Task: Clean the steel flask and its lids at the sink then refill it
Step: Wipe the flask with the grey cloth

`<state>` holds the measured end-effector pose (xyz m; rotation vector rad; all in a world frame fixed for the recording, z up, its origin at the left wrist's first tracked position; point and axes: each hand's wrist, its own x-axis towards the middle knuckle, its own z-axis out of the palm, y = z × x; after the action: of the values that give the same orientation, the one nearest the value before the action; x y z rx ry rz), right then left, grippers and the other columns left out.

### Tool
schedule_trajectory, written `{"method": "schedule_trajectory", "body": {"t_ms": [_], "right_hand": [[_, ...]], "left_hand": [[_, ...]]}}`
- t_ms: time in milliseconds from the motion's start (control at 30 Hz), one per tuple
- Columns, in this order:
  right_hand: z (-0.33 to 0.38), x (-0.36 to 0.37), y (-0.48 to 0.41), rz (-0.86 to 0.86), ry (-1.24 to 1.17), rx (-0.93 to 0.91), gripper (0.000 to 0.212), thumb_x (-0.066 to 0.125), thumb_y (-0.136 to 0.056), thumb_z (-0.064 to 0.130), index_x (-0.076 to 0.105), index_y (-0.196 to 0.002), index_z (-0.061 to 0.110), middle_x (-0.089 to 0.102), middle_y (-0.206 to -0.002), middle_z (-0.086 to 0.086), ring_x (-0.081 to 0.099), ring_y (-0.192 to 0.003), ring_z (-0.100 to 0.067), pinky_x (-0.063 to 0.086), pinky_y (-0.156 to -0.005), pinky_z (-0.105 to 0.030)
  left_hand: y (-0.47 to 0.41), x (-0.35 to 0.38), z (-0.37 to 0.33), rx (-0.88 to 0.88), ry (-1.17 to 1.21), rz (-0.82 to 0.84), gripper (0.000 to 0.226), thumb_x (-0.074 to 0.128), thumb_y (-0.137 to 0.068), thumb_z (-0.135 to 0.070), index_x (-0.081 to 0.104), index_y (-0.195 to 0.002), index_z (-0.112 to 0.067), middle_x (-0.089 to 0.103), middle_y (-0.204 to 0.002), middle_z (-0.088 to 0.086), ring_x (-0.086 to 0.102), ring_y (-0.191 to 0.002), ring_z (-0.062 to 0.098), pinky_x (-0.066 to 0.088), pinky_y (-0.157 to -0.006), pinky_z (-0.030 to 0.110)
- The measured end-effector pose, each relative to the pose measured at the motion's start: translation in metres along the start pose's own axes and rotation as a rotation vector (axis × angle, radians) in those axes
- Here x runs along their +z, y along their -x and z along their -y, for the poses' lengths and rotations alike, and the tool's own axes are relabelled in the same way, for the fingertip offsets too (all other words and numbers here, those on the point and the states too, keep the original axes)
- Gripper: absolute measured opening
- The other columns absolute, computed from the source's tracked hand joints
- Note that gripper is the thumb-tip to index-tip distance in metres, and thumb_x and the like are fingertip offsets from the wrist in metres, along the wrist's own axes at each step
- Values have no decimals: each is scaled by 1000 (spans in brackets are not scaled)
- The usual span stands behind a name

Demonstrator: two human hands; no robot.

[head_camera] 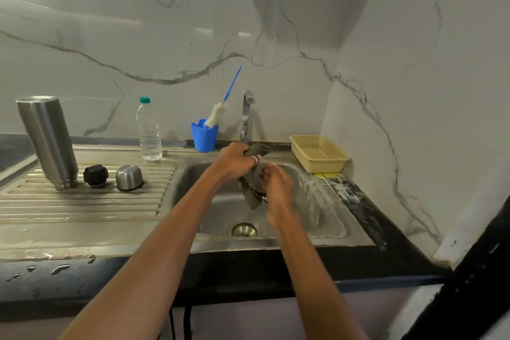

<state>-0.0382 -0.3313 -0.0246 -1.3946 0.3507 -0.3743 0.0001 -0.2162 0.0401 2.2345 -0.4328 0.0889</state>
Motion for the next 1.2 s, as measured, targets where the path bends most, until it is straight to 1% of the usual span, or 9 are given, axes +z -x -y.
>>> {"method": "schedule_trajectory", "body": {"t_ms": [133, 200, 333, 433, 633, 700, 833, 1000, 1200], "right_hand": [[-5, 15, -6, 178, -486, 321, 54, 40, -105, 54, 72, -117, 12, 77, -102, -11, 71, -99, -25, 57, -82, -38], [-5, 18, -4, 199, -649, 359, 50, 37, -106, 48, 69, -113, 10, 73, -96, -11, 68, -98, -25, 55, -88, -38], [-8, 14, 5, 236, -924, 374, 49, 35, -107, 44, 71, -102, 12, 71, -90, -9, 66, -87, -24, 58, -71, -32], [-9, 14, 8, 253, -993, 372, 58, 34, -106, 45, 77, -87, 10, 69, -86, -8, 62, -78, -23, 54, -67, -30], [-12, 37, 8, 338, -982, 404, 41, 42, -105, 42, 71, -101, 13, 72, -92, -9, 68, -80, -24, 57, -77, -34], [-10, 51, 8, 405, -1007, 391, 39, 41, -105, 37, 69, -93, 14, 70, -83, -5, 68, -69, -21, 60, -67, -30], [-14, 102, 12, 503, -1015, 396, 34, 39, -105, 36, 66, -101, 17, 61, -94, 0, 62, -80, -19, 55, -78, -31], [-16, 168, 30, 531, -891, 382, 29, 50, -101, 39, 65, -105, 15, 67, -89, -7, 67, -77, -28, 59, -75, -38], [-16, 212, 47, 594, -872, 343, 35, 55, -89, 44, 72, -81, 15, 69, -82, -6, 67, -70, -25, 56, -73, -34]], "left_hand": [[2, 5, -18, 25, -23, 178, 29, 58, -102, -35, 71, -110, -11, 71, -95, 5, 65, -79, 12, 53, -62, 25], [3, 6, -30, 11, 96, 253, 31, 54, -104, -40, 68, -121, -17, 72, -99, 1, 69, -81, 12, 55, -61, 22], [5, 0, -45, -28, 319, 273, 30, 45, -107, -35, 64, -122, -18, 72, -102, 3, 71, -80, 15, 57, -69, 30], [1, -8, -33, -36, 360, 172, 27, 46, -106, -39, 66, -112, -20, 72, -97, 1, 71, -78, 12, 53, -69, 29], [9, -22, 34, -100, 244, -56, 14, 56, -98, -19, 69, -94, -19, 70, -87, -4, 65, -77, 12, 52, -61, 21], [16, -31, 60, -122, 224, -145, 12, 63, -94, -26, 72, -98, -19, 70, -85, -5, 67, -83, 15, 54, -71, 24], [37, -71, 108, -195, 106, -433, 21, 62, -97, -20, 72, -115, -16, 72, -103, -4, 62, -91, 10, 42, -78, 21], [61, -128, 154, -306, 52, -697, 27, 61, -98, -25, 69, -123, -18, 71, -113, 0, 63, -99, 18, 46, -87, 29], [67, -195, 199, -472, -89, -917, 56, 68, -94, -26, 43, -141, -7, 43, -140, 16, 43, -130, 33, 41, -107, 43]]}}
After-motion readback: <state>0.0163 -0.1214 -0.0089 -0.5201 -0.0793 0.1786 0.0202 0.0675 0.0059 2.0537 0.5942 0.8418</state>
